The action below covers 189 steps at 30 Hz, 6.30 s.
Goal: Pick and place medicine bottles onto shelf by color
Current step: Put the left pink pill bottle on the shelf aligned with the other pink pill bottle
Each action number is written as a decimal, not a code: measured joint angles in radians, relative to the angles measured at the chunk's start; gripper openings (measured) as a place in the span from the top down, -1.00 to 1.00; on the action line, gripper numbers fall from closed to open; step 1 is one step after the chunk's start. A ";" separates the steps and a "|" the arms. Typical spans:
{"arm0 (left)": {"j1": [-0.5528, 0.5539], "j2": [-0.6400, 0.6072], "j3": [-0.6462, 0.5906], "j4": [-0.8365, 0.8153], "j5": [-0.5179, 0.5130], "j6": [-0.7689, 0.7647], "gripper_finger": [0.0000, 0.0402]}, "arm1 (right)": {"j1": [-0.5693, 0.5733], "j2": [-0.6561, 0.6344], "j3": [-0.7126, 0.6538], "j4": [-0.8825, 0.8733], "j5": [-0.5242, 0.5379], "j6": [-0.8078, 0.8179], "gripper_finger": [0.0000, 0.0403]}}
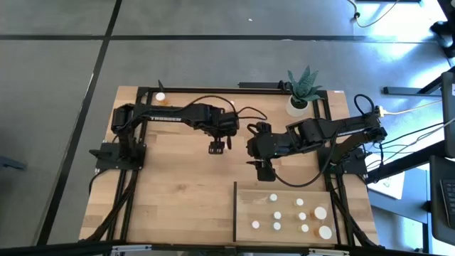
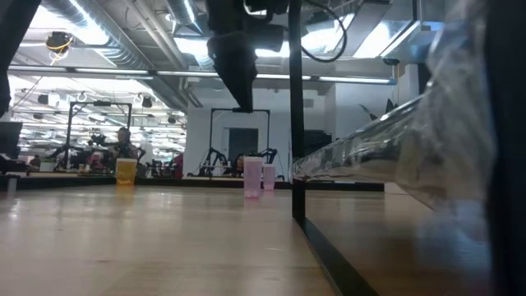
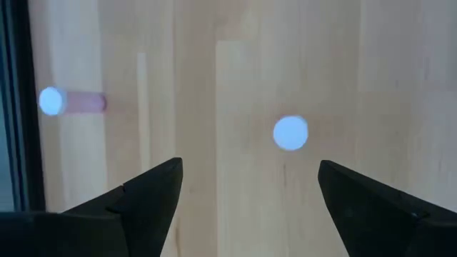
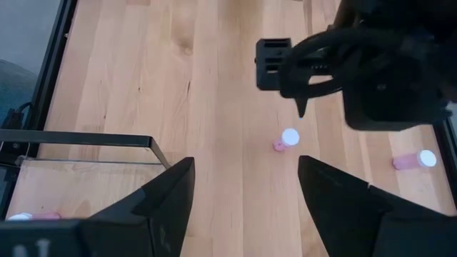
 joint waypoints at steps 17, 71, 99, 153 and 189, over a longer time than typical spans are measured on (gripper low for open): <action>0.141 -0.132 0.000 -0.173 -0.001 -0.055 -0.60 | 0.000 0.000 0.000 0.014 0.000 0.000 -0.25; 0.229 -0.672 -0.001 -0.404 -0.024 -0.102 -0.60 | -0.299 0.561 0.000 0.251 -0.112 -0.312 -0.25; 0.229 -0.671 -0.001 -0.406 -0.024 -0.103 -0.60 | -0.329 0.620 0.000 0.251 -0.105 -0.313 0.32; -0.018 -0.671 -0.001 -0.321 0.150 -0.055 -0.60 | 0.244 0.266 0.008 -0.141 -0.078 0.633 0.42; -0.263 -0.671 -0.001 -0.224 0.150 -0.104 -0.60 | 0.349 0.268 -0.337 0.298 -0.086 0.761 0.42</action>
